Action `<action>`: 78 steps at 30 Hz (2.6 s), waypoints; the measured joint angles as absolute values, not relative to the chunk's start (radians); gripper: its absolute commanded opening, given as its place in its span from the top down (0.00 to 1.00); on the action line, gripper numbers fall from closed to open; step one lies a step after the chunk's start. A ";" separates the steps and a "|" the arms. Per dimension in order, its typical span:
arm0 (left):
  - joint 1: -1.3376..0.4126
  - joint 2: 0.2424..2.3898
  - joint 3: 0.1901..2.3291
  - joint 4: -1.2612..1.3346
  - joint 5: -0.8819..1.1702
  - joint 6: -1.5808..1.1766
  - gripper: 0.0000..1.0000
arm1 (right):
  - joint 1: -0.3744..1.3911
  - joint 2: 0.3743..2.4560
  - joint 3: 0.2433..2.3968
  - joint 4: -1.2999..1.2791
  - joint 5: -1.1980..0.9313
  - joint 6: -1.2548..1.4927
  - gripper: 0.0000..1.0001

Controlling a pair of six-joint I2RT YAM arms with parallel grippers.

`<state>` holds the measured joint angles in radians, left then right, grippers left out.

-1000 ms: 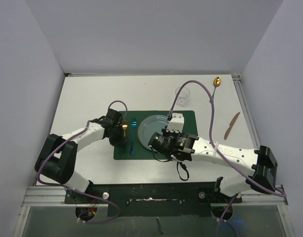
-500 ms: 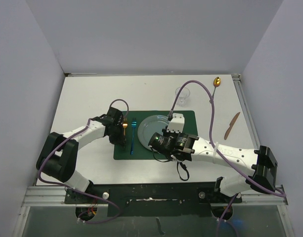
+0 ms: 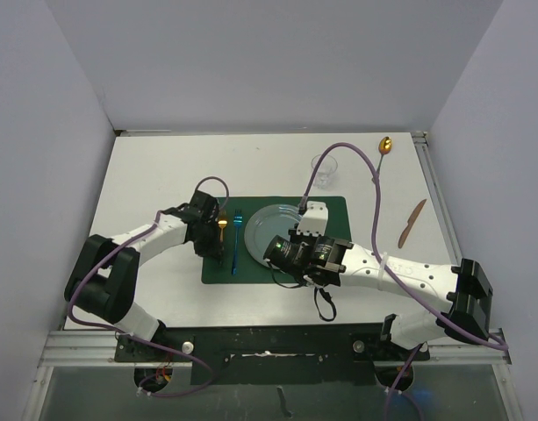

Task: Set the dinner table for one person
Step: Place the fork on the napkin.

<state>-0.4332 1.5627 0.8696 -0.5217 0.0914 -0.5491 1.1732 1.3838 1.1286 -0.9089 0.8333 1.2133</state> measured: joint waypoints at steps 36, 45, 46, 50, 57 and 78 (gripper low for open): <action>-0.435 1.563 0.843 -0.522 0.112 -0.565 0.73 | 1.173 1.363 1.128 -0.937 0.849 1.239 0.91; -0.437 1.558 0.843 -0.531 0.107 -0.565 0.70 | 1.173 1.363 1.128 -0.937 0.849 1.239 0.91; -0.437 1.558 0.843 -0.533 0.105 -0.565 0.70 | 1.173 1.363 1.128 -0.937 0.849 1.239 0.91; -0.437 1.554 0.844 -0.545 0.091 -0.564 0.71 | 1.173 1.363 1.128 -0.937 0.849 1.239 0.91; -0.437 1.454 0.859 -0.582 0.033 -0.583 0.84 | 1.165 1.363 1.128 -0.937 0.849 1.239 0.90; -0.451 0.889 0.864 -0.364 -0.045 -0.781 0.84 | 0.503 1.330 0.969 -0.728 0.705 0.907 0.87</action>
<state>-0.4515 0.8894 0.8642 -0.3637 -0.0448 -0.7807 0.5030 1.3300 0.9688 -0.7277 0.7048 0.9070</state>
